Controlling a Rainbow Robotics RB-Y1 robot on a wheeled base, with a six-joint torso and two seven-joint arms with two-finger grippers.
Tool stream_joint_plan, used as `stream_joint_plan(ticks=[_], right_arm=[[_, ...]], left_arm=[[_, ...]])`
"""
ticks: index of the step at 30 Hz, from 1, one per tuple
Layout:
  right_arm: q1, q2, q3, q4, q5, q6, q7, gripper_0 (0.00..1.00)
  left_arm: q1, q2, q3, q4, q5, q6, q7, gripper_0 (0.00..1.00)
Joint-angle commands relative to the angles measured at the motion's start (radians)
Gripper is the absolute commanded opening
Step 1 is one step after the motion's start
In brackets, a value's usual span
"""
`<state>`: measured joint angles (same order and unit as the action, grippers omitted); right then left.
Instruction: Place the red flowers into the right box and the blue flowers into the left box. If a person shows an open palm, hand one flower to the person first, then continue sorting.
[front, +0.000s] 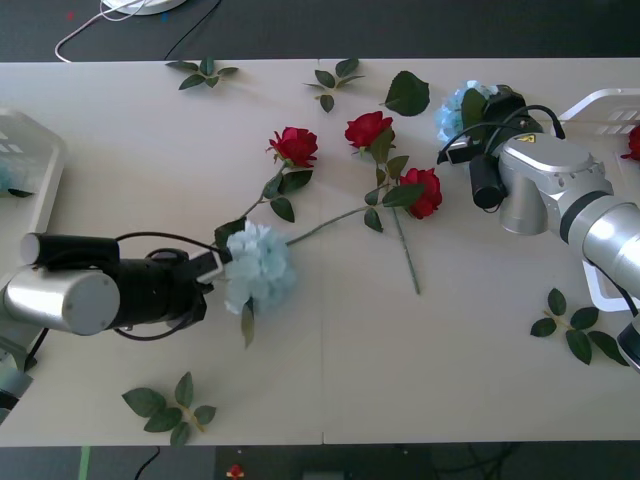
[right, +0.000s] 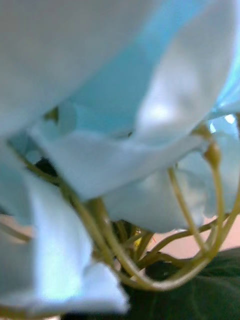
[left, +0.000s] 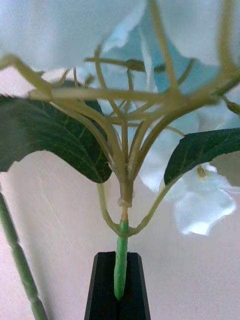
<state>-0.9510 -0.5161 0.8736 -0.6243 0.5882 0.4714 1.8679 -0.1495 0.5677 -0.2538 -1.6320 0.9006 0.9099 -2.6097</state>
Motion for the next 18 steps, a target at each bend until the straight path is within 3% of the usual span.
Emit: stream_joint_plan(ticks=[1, 11, 18], right_arm=[[-0.057, 0.021, 0.008, -0.029, -0.008, -0.005, -0.046, 0.00], [-0.057, 0.013, 0.008, -0.041, -0.007, -0.005, -0.056, 0.00], [-0.054, -0.065, 0.008, -0.156, -0.110, 0.032, -0.059, 0.00]], left_arm=[[0.004, 0.066, 0.011, -0.015, 0.129, -0.034, -0.096, 0.00], [-0.107, 0.100, 0.082, -0.019, 0.452, -0.033, -0.096, 0.00], [-0.226, 0.158, 0.142, -0.019, 0.604, -0.033, -0.096, 0.00]])
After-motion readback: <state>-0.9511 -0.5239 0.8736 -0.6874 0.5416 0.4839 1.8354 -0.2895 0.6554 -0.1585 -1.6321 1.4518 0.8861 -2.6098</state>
